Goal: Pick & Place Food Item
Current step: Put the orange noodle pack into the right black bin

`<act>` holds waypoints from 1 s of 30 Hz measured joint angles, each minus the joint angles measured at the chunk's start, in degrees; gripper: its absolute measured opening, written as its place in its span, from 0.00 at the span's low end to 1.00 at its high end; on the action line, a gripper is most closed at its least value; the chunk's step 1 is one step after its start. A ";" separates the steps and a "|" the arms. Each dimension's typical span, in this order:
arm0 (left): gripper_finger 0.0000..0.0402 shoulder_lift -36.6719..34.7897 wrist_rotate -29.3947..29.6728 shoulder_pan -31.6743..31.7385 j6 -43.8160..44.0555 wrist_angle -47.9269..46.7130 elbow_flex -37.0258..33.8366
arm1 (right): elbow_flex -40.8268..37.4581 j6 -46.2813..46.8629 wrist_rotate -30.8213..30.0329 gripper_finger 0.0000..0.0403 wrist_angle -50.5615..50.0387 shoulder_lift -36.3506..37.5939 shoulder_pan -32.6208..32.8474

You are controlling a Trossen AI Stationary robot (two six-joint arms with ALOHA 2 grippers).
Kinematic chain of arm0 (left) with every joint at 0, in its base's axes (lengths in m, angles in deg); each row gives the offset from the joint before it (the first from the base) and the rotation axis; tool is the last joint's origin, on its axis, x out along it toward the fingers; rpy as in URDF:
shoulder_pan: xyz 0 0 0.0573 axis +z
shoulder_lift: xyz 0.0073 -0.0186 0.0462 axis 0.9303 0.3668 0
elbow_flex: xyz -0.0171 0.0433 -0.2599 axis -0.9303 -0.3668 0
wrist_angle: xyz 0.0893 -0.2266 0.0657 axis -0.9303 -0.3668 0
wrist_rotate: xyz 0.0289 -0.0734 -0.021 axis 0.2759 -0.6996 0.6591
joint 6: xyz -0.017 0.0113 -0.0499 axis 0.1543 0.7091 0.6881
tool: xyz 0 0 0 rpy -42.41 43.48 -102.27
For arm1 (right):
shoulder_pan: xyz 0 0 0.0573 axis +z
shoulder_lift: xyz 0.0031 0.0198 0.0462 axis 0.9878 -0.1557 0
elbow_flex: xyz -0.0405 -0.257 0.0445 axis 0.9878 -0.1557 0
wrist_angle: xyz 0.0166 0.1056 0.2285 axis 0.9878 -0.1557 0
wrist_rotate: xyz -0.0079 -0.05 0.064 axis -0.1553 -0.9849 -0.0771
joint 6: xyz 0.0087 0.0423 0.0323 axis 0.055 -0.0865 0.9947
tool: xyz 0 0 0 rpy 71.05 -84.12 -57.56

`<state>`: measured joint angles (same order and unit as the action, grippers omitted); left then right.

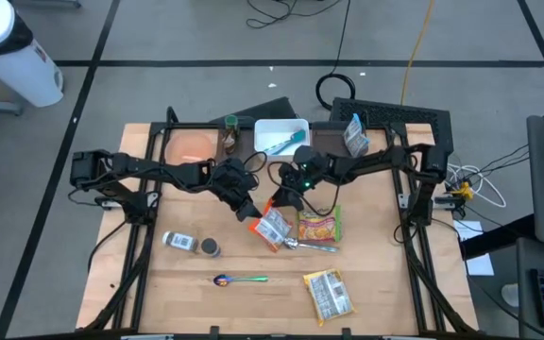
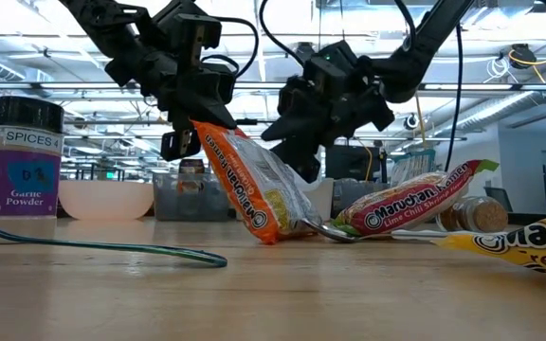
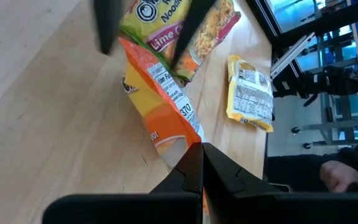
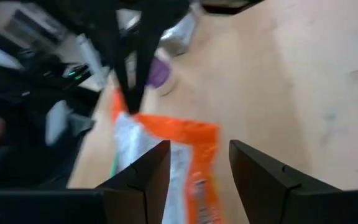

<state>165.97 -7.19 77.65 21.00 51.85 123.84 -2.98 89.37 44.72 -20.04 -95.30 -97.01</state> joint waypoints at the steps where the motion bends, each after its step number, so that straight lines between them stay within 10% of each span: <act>1: 0.00 0.00 0.14 0.02 -0.03 0.01 0.00 | 0.00 -0.03 -0.03 0.39 -0.06 0.00 0.29; 8: 0.00 0.00 0.40 0.04 -0.05 0.00 0.00 | 0.00 -0.76 -0.08 0.33 0.04 0.00 0.83; 16: 0.00 0.00 0.82 0.06 -0.01 0.02 0.00 | 0.00 -1.42 1.36 0.03 0.04 0.00 0.83; 30: 0.10 -0.02 -0.09 1.86 2.59 0.07 0.00 | -0.02 0.36 1.30 0.00 0.02 0.00 1.08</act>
<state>165.95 -7.28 79.51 23.59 51.92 123.84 -3.00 89.74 46.01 -20.02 -95.30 -95.93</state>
